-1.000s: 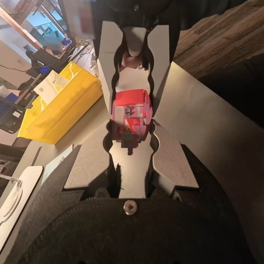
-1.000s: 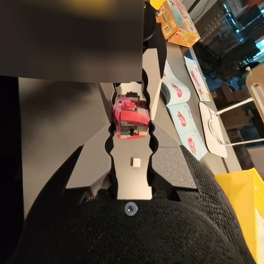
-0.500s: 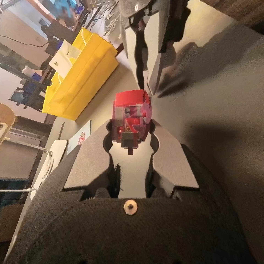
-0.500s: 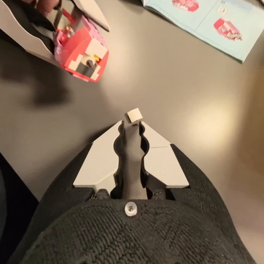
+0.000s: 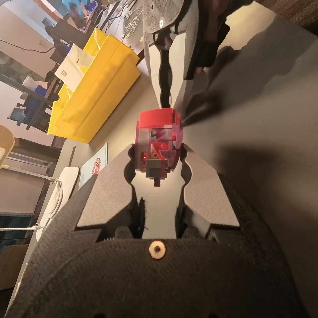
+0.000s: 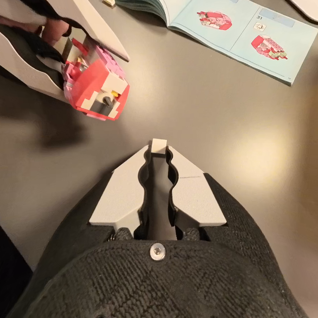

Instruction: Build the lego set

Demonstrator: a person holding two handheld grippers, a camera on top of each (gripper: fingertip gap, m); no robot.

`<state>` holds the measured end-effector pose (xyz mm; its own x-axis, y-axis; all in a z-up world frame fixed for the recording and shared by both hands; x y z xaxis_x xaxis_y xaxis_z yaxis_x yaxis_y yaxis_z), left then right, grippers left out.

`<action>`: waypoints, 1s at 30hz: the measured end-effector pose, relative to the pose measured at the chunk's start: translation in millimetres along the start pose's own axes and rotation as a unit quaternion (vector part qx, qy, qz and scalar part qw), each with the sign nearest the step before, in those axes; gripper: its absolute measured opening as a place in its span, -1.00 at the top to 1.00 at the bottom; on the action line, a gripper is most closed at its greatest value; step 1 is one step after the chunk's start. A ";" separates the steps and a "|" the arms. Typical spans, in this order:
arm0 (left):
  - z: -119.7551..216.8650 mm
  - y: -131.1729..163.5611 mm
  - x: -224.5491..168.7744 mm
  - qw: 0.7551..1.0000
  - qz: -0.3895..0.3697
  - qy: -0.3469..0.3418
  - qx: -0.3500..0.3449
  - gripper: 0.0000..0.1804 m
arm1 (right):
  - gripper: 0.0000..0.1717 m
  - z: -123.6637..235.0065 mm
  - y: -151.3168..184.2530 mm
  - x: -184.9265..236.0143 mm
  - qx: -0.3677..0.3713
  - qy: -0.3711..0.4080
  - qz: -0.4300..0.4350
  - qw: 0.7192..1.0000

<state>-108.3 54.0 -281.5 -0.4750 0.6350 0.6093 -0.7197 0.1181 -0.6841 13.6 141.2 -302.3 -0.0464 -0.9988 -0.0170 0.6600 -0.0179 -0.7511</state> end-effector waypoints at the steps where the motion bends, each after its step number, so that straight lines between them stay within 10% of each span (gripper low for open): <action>1: 0.2 -0.1 0.1 1.000 -0.001 -0.001 -0.001 0.43 | 0.82 -0.3 -0.2 0.1 0.000 0.002 0.003 1.000; 30: -0.1 -4.1 -1.0 0.995 -0.075 -0.055 0.021 0.43 | 0.70 11.9 6.0 2.0 0.031 -0.029 -0.027 0.999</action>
<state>-104.8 52.9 -279.3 -0.4112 0.5240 0.7459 -0.8061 0.1730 -0.5660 26.4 138.6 -298.9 -0.0407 -0.9973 0.0612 0.7029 -0.0721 -0.7077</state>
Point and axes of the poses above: each gripper's, where its closed fingertips meet, z back along the fingers, y out of its underside, x = y × z across the jaws, the point moved 7 cm from there along z, back along the fingers, and after that the axes turned 1 degree about z, right-handed, at the moved point
